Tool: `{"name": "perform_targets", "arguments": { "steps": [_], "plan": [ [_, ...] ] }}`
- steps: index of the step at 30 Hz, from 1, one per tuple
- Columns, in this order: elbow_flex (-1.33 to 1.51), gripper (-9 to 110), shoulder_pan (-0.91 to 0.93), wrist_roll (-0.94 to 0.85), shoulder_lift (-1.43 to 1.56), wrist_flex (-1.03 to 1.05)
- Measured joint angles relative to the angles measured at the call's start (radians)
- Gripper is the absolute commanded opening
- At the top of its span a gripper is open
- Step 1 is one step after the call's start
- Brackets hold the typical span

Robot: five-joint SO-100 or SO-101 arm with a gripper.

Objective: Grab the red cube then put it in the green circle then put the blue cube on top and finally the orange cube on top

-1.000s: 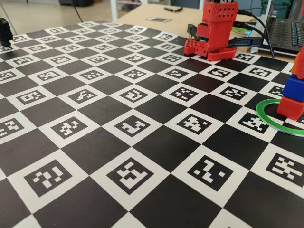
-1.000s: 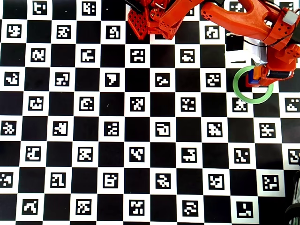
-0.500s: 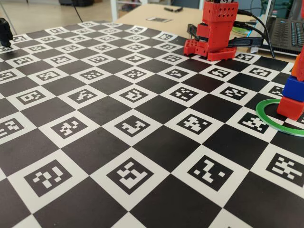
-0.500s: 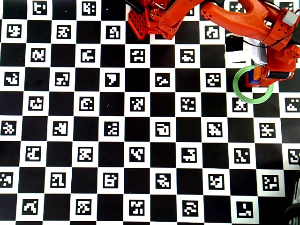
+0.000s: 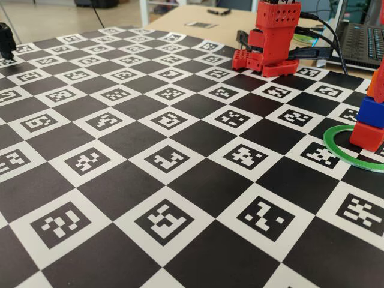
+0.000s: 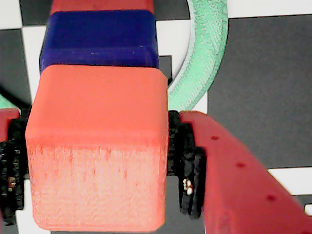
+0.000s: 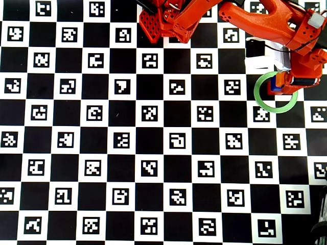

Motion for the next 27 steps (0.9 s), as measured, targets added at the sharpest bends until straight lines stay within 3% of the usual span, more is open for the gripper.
{"name": "perform_targets", "arguments": {
  "steps": [6, 22, 27],
  "plan": [
    [0.000, 39, -0.003, 0.006, 0.000, 0.012],
    [-0.041, 40, -0.037, -0.058, 0.158, 0.106],
    [-0.103, 42, 0.035, -0.141, 0.239, 0.161]
  ]
}}
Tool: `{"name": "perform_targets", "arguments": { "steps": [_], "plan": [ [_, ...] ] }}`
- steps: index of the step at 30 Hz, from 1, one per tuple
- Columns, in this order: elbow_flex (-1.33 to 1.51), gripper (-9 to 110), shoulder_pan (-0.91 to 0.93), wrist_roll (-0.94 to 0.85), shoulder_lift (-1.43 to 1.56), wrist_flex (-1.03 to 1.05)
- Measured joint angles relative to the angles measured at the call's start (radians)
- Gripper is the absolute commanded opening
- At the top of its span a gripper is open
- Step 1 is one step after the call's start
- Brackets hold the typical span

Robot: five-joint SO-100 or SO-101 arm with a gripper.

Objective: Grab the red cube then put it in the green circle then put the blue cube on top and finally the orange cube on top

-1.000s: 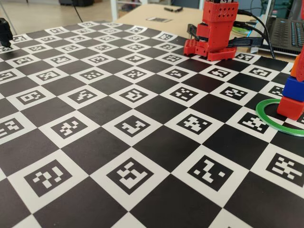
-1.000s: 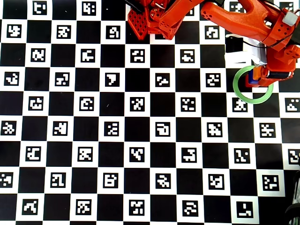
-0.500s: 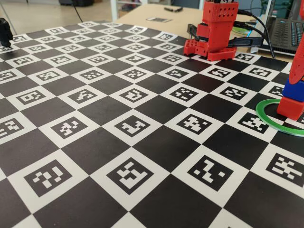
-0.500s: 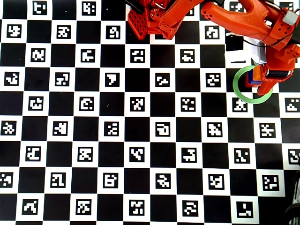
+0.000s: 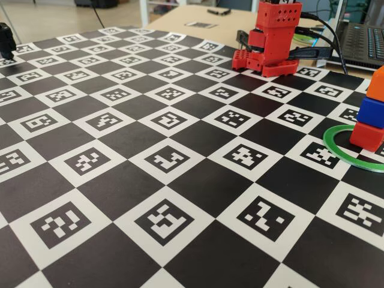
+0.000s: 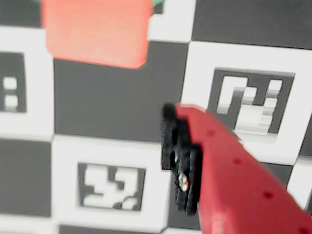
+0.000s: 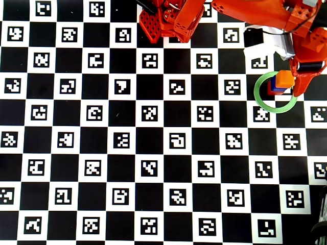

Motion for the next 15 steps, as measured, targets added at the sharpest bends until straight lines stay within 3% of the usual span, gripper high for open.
{"name": "perform_targets", "arguments": {
  "steps": [7, 15],
  "plan": [
    [0.026, 43, 0.245, -0.199, 0.153, 0.031],
    [0.284, 41, 0.650, -0.594, 0.265, -0.003]
  ]
}}
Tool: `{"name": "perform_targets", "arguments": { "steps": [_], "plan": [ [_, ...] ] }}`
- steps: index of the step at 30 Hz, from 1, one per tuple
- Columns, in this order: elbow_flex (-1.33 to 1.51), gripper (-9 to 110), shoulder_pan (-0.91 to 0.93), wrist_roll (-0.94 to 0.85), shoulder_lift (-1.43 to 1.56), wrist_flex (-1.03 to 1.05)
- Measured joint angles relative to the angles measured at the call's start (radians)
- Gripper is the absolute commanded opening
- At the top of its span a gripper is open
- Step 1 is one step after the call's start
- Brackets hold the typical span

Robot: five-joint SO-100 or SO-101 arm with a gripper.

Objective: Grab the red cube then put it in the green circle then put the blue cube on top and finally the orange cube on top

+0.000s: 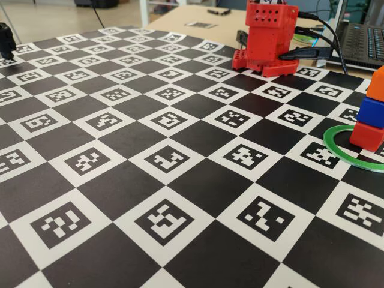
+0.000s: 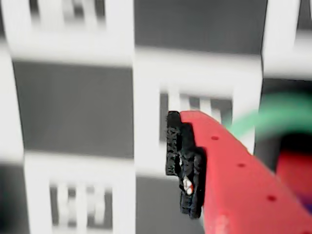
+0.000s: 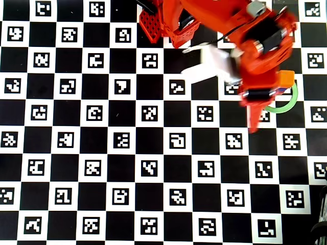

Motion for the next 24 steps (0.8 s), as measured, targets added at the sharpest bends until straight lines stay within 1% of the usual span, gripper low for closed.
{"name": "perform_targets", "arguments": {
  "steps": [3, 6, 10, 17, 20, 24],
  "plan": [
    [0.138, 41, 0.153, -0.190, 0.041, -0.098],
    [0.255, 39, 0.287, -0.319, 0.075, -0.207],
    [0.393, 23, 0.413, -0.511, 0.138, -0.334],
    [0.680, -4, 0.488, -0.874, 0.341, -0.643],
    [0.815, -6, 0.488, -0.991, 0.442, -0.762],
    [1.002, -6, 0.494, -1.054, 0.594, -0.919]
  ]
}}
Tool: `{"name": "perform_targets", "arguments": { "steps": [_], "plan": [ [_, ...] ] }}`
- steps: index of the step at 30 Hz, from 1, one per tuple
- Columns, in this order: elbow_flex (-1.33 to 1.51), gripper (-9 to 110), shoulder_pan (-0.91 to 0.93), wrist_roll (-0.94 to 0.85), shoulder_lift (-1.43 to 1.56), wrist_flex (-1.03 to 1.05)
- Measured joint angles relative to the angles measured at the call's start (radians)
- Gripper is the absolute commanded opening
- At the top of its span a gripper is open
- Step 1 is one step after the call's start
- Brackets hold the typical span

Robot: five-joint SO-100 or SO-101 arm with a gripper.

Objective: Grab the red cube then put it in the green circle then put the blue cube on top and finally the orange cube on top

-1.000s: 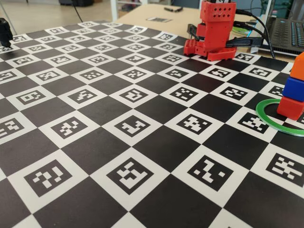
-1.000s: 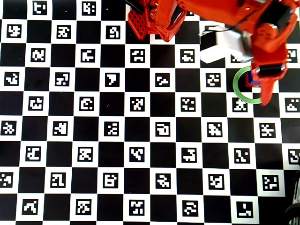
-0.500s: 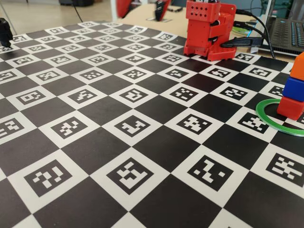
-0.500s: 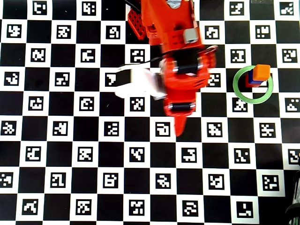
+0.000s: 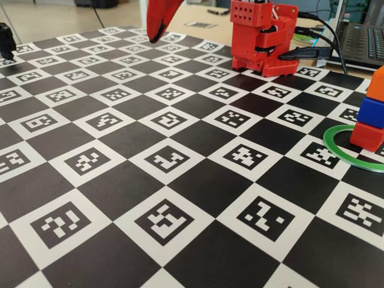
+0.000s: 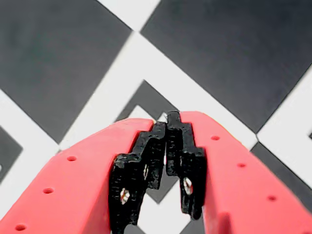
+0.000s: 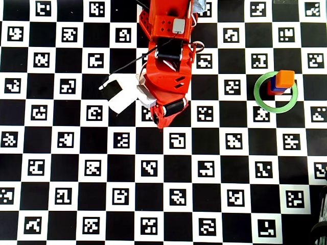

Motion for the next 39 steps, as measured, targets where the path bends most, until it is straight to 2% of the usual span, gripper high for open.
{"name": "perform_targets", "arguments": {
  "steps": [5, 17, 20, 25, 35, 39],
  "plan": [
    [0.184, -6, 0.018, -0.037, 0.176, -0.117],
    [0.667, -6, 0.015, -0.537, 0.589, -0.296],
    [0.687, -6, 0.014, -0.621, 0.675, -0.293],
    [0.687, -6, 0.021, -0.715, 0.723, -0.218],
    [0.687, -6, -0.006, -0.787, 0.902, 0.256],
    [0.687, -6, -0.020, -0.733, 0.966, 0.385]
  ]
}}
